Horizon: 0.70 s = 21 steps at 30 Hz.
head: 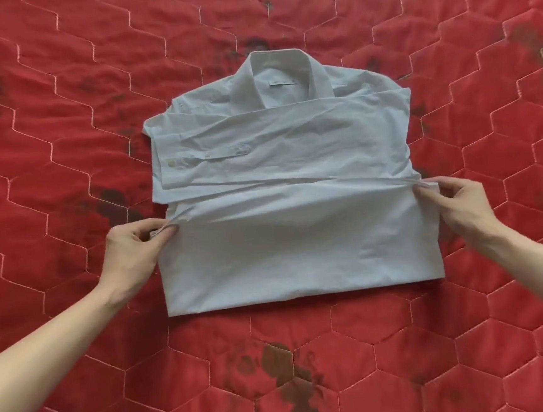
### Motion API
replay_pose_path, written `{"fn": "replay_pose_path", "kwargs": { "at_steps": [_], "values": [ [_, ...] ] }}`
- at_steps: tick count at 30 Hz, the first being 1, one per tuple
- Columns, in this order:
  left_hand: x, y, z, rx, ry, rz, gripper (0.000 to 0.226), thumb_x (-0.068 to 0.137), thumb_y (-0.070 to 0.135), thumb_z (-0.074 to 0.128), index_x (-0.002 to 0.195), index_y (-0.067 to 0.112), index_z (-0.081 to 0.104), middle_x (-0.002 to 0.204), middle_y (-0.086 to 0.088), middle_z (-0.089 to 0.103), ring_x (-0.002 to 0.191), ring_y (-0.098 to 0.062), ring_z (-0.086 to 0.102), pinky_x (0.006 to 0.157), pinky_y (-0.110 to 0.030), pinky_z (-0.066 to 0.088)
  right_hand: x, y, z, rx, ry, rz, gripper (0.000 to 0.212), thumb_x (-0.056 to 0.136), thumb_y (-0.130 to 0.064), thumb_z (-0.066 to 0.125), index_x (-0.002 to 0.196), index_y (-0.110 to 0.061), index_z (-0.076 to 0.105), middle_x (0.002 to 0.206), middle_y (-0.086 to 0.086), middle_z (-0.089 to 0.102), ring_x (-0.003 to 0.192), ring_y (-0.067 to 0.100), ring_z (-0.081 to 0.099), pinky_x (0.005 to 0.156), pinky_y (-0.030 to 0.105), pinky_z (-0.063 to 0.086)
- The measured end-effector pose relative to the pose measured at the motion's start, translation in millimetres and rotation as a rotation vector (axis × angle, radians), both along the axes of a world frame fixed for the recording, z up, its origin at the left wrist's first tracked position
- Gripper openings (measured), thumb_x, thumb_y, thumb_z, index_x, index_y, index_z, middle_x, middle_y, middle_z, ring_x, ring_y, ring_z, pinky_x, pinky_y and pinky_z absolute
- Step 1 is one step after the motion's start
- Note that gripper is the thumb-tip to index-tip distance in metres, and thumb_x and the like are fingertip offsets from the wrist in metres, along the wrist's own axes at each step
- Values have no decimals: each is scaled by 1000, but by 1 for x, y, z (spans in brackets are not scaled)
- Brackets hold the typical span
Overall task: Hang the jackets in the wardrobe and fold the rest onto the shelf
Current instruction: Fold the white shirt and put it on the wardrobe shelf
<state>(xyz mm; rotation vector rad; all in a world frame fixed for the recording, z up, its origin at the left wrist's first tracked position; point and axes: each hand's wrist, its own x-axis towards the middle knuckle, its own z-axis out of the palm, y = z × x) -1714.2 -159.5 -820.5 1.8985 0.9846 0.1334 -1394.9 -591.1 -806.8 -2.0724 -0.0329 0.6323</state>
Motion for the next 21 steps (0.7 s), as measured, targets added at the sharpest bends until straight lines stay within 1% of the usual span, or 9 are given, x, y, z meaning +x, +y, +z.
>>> {"fn": "replay_pose_path", "kwargs": {
  "at_steps": [4, 7, 9, 11, 13, 15, 18, 19, 21],
  "values": [
    [-4, -4, 11, 256, -169, -71, 14, 98, 29, 74, 110, 25, 79, 95, 24, 76, 76, 12, 65, 69, -7, 47, 0, 8, 8, -43, -292, -4, 13, 99, -37, 70, 103, -28, 78, 90, -9, 77, 79, 2, 67, 68, 20, 53],
    [5, -5, 0, 213, -105, 23, 9, 97, 35, 74, 102, 28, 78, 78, 16, 70, 62, 5, 55, 57, -19, 44, -4, 12, 0, -161, -352, 12, 21, 102, -40, 62, 95, -25, 74, 80, 4, 70, 69, 7, 56, 64, 31, 47],
    [13, -6, -17, 131, -14, 92, 9, 94, 34, 77, 91, 26, 77, 77, 8, 73, 66, -2, 58, 61, -30, 47, -6, 15, -8, -262, -313, 68, 24, 102, -34, 60, 89, -18, 71, 79, 16, 66, 68, 14, 52, 66, 41, 46],
    [20, -6, -34, 35, 49, 149, 20, 91, 33, 77, 83, 15, 75, 72, 0, 70, 68, -12, 55, 62, -36, 45, -8, 16, -15, -315, -284, 74, 29, 101, -31, 60, 81, -12, 67, 76, 19, 64, 67, 20, 51, 67, 45, 45],
    [28, -6, -44, -24, 50, 230, 31, 89, 35, 75, 75, 8, 70, 65, 4, 57, 65, -10, 45, 59, -33, 37, -8, 15, -21, -352, -267, 55, 32, 100, -31, 60, 77, -9, 64, 74, 18, 63, 68, 24, 52, 69, 48, 45],
    [34, -4, -48, -25, 46, 279, 38, 87, 38, 72, 64, 10, 61, 54, 19, 43, 53, 0, 34, 48, -23, 29, -8, 14, -24, -390, -263, 42, 31, 100, -33, 60, 79, -11, 65, 73, 13, 64, 71, 30, 58, 72, 49, 47],
    [41, -2, -47, -8, 44, 286, 45, 90, 37, 72, 65, 5, 54, 47, 18, 34, 46, -2, 29, 44, -19, 24, -8, 15, -27, -448, -286, 27, 32, 100, -38, 58, 77, -15, 61, 72, 7, 63, 76, 34, 60, 70, 46, 45],
    [43, -1, -47, -4, 57, 307, 43, 91, 36, 72, 68, 2, 57, 48, 17, 36, 47, -2, 29, 47, -21, 27, -8, 17, -27, -455, -291, 13, 31, 101, -39, 57, 81, -16, 62, 76, 7, 65, 79, 34, 61, 71, 45, 45],
    [45, -4, -42, -5, 82, 381, 33, 92, 32, 72, 80, 2, 67, 57, 14, 44, 53, -3, 36, 58, -32, 38, -13, 22, -26, -512, -361, -13, 26, 103, -38, 56, 105, -15, 67, 100, 10, 70, 98, 35, 60, 83, 46, 46]
  ]
}}
